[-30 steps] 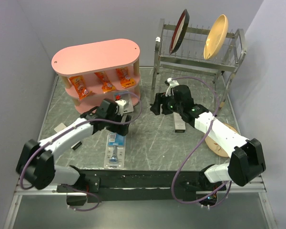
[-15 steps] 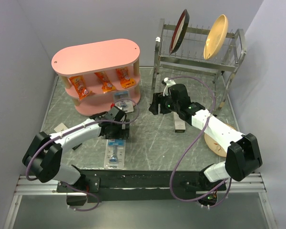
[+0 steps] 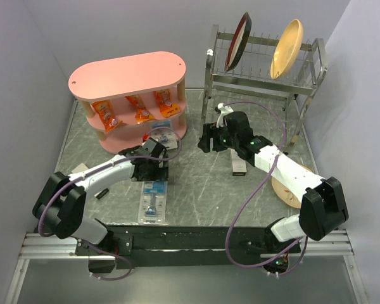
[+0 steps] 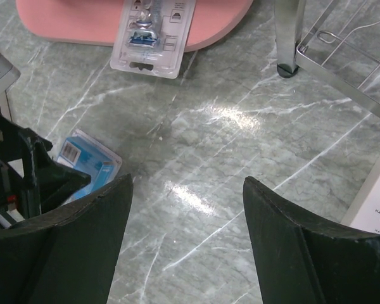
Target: Place and organize the shaving razors onto the shelf
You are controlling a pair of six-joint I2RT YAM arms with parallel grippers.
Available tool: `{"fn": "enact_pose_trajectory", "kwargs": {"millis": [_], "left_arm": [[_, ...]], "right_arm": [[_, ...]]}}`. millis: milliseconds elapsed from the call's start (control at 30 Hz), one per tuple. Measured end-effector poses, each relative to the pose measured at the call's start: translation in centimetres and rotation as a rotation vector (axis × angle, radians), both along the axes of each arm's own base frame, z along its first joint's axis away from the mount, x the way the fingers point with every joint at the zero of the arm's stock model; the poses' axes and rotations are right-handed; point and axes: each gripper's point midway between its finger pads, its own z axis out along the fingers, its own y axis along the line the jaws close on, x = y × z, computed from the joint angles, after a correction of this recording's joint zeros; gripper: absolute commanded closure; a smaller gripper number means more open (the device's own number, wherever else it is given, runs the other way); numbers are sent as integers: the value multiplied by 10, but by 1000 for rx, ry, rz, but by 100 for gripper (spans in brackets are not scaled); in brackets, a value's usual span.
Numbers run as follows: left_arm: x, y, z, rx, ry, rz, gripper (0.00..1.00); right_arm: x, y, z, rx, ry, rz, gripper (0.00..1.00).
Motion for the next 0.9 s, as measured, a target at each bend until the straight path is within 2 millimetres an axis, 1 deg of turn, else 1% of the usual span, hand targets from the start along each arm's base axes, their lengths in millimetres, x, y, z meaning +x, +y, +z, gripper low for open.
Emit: {"fn": "enact_pose_trajectory", "kwargs": {"millis": [133, 267, 467, 667, 700, 833, 900], "left_arm": [[-4, 8, -10, 8, 18, 7, 0], [-9, 7, -16, 3, 37, -26, 0], [-5, -2, -19, -19, 31, -51, 0], [-7, -2, -27, -6, 54, -51, 1], [-7, -2, -28, -4, 55, -51, 2], [-6, -1, -29, -1, 52, -51, 13], [-5, -1, -28, -2, 47, -49, 15]], "right_arm": [[1, 0, 1, 3, -5, -1, 23], [2, 1, 3, 7, -12, -1, 23], [3, 1, 3, 8, -15, 0, 23], [3, 2, 4, 10, -20, -1, 22], [3, 1, 4, 10, -20, -1, 22], [5, -1, 4, 6, -23, -6, 22], [5, -2, 4, 4, -25, -7, 22]]}}
